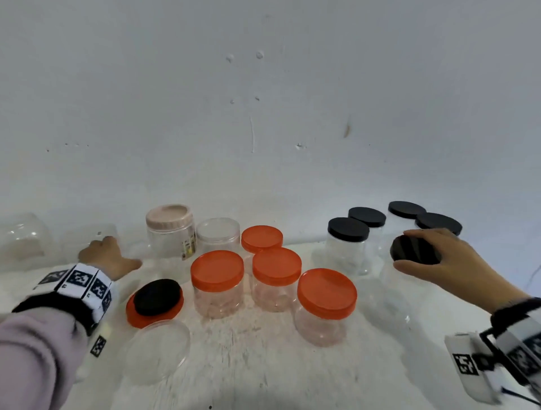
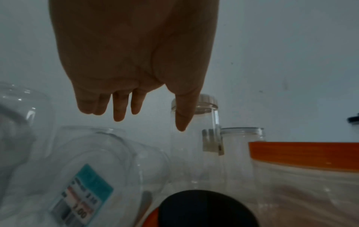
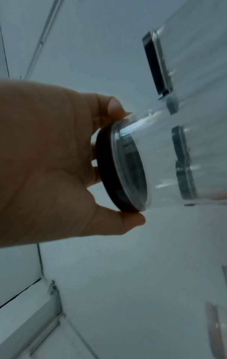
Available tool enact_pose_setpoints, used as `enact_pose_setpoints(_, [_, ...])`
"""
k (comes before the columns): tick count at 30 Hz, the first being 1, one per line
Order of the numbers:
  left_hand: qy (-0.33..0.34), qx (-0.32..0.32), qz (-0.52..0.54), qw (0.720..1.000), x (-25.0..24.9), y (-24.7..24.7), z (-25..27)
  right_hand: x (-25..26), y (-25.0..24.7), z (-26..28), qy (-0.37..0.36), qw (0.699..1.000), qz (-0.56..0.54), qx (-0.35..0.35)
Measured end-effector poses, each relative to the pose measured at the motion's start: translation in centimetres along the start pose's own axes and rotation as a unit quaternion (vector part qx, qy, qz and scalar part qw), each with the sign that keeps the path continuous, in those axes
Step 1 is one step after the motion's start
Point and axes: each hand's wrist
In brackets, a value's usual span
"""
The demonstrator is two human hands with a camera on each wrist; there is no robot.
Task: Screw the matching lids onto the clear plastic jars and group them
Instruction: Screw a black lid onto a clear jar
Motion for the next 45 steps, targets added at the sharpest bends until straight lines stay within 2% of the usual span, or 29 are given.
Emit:
enact_pose_setpoints(5, [-0.076,0.007,-0.002,0.997,0.5,0.9,-1.9,-0.8,1.0,-4.3,0.046,0.998,0.027,-0.016])
enact_pose_setpoints(9, [-0.105,0.043,0.017,0.993,1.1,1.6,-3.1,-1.2,2.2,-6.6,0.061,0.997,0.04,-0.003])
enact_pose_setpoints(11, [-0.107,0.057,0.03,0.992,1.7,1.9,-3.7,-1.2,2.8,-7.3,0.064,0.997,0.045,-0.004])
enact_pose_setpoints(16, [-0.094,0.048,0.049,0.993,2.0,2.3,-3.8,-1.2,3.3,-8.1,0.074,0.995,0.059,-0.004])
enact_pose_setpoints(20, [-0.084,0.102,-0.005,0.991,1.1,1.7,-3.0,-0.7,3.5,-8.3,0.075,0.994,0.075,-0.003])
enact_pose_setpoints(23, [-0.085,0.117,-0.011,0.989,0.2,0.8,-1.8,-0.3,3.5,-8.1,0.068,0.994,0.088,0.002])
enact_pose_setpoints(27, [-0.098,0.119,0.05,0.987,-0.3,-0.8,-0.7,0.8,3.3,-7.5,0.092,0.99,0.108,0.004])
enact_pose_setpoints(30, [-0.1,0.129,0.145,0.976,0.1,-1.7,-0.1,2.9,3.2,-6.5,0.093,0.989,0.116,-0.026])
enact_pose_setpoints(33, [-0.102,0.164,0.198,0.961,0.2,-2.6,1.1,6.5,3.5,-4.9,0.033,0.993,0.101,-0.051])
enact_pose_setpoints(35, [-0.114,0.189,0.249,0.943,0.2,-3.2,2.1,9.5,4.2,-3.6,-0.031,0.995,0.081,-0.045])
enact_pose_setpoints(37, [-0.123,0.187,0.286,0.932,0.3,-3.7,3.4,12.7,5.5,-2.0,-0.1,0.993,0.057,-0.026])
enact_pose_setpoints(40, [-0.105,0.159,0.338,0.922,1.0,-4.2,5.2,17.2,8.5,0.6,-0.189,0.981,0.012,0.045])
enact_pose_setpoints(45, [-0.071,0.084,0.418,0.902,2.1,-5.5,9.0,23.3,15.7,4.0,-0.263,0.947,0.023,0.181])
Point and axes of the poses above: each hand's wrist, its own z-axis away from the middle knuckle, its own y-axis out of the palm, x = y × z, and after that the axes turned 11 degrees about y, right-handed
